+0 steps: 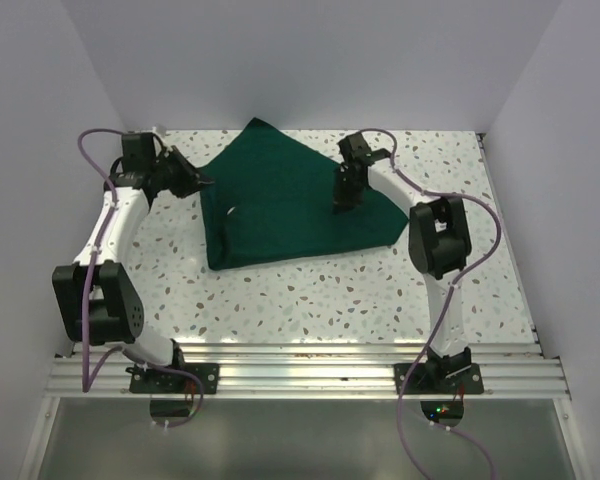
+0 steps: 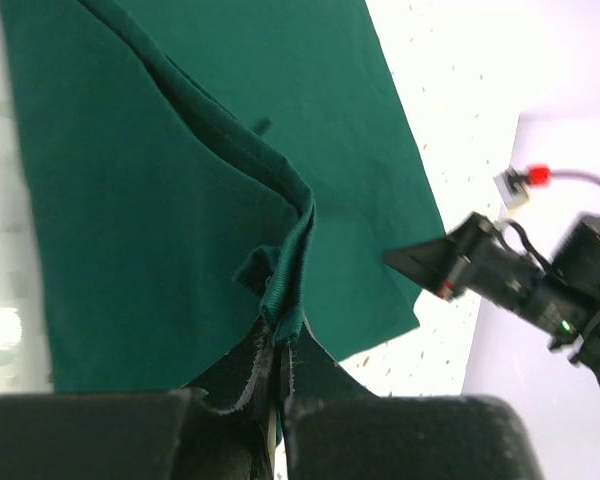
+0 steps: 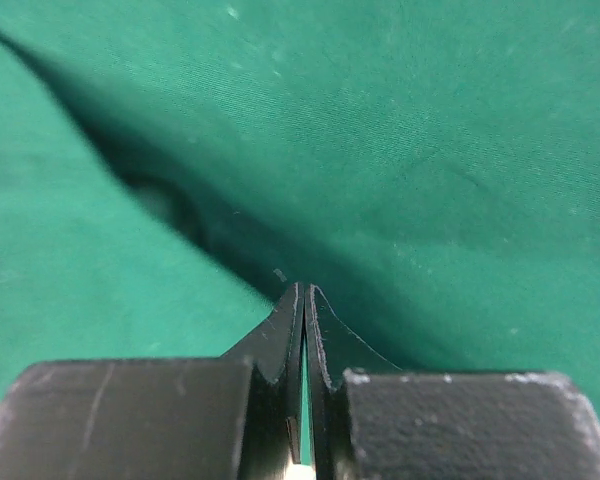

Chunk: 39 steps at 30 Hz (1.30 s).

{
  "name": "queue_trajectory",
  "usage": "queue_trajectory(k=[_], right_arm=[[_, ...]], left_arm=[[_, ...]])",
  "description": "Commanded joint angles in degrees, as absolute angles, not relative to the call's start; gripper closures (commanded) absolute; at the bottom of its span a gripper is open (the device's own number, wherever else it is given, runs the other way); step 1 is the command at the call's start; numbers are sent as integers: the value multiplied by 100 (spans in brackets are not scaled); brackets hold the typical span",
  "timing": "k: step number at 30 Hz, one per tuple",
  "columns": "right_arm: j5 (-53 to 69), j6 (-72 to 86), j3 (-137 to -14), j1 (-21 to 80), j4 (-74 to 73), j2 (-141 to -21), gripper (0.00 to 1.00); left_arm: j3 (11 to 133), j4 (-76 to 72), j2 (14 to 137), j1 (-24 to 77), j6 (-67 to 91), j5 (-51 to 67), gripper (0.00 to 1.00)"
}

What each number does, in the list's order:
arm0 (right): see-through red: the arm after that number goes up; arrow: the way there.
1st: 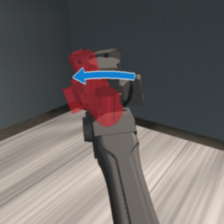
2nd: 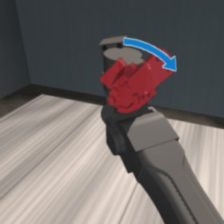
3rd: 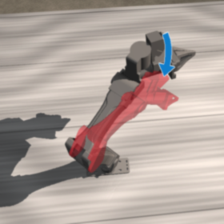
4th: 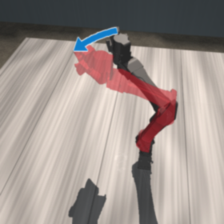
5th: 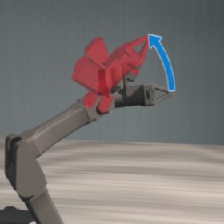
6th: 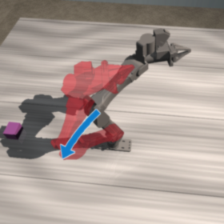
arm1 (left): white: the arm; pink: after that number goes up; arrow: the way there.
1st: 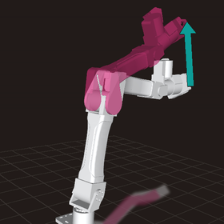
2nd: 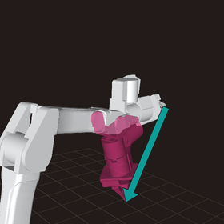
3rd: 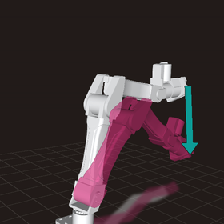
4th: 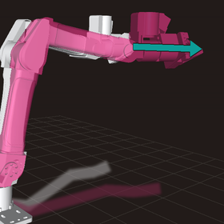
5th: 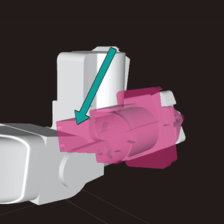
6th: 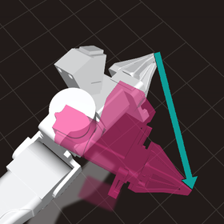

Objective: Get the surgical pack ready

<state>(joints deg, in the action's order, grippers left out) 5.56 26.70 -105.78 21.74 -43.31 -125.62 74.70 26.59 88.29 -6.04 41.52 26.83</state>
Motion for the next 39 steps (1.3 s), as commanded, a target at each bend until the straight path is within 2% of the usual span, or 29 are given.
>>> queue_trajectory(k=[1,21,34,35,39], right_arm=[[677,2531,-10661,2188,-4412,-12735,100],[923,2399,-11232,2232,-4702,-13632,100],[1028,2329,-11637,2329,-4931,-13975,100],[1046,2329,-11689,2320,-4939,-13983,100],[1107,2303,-11856,2320,-5053,-14001,100]], left_arm=[[7857,2479,9017,-186,4324,2856,100],[9377,2250,10809,1642,4702,2663,100],[10063,2311,11795,2021,4694,2619,99],[10063,2399,11856,2021,4632,2602,98],[10046,2601,11988,2030,4439,2531,74]])
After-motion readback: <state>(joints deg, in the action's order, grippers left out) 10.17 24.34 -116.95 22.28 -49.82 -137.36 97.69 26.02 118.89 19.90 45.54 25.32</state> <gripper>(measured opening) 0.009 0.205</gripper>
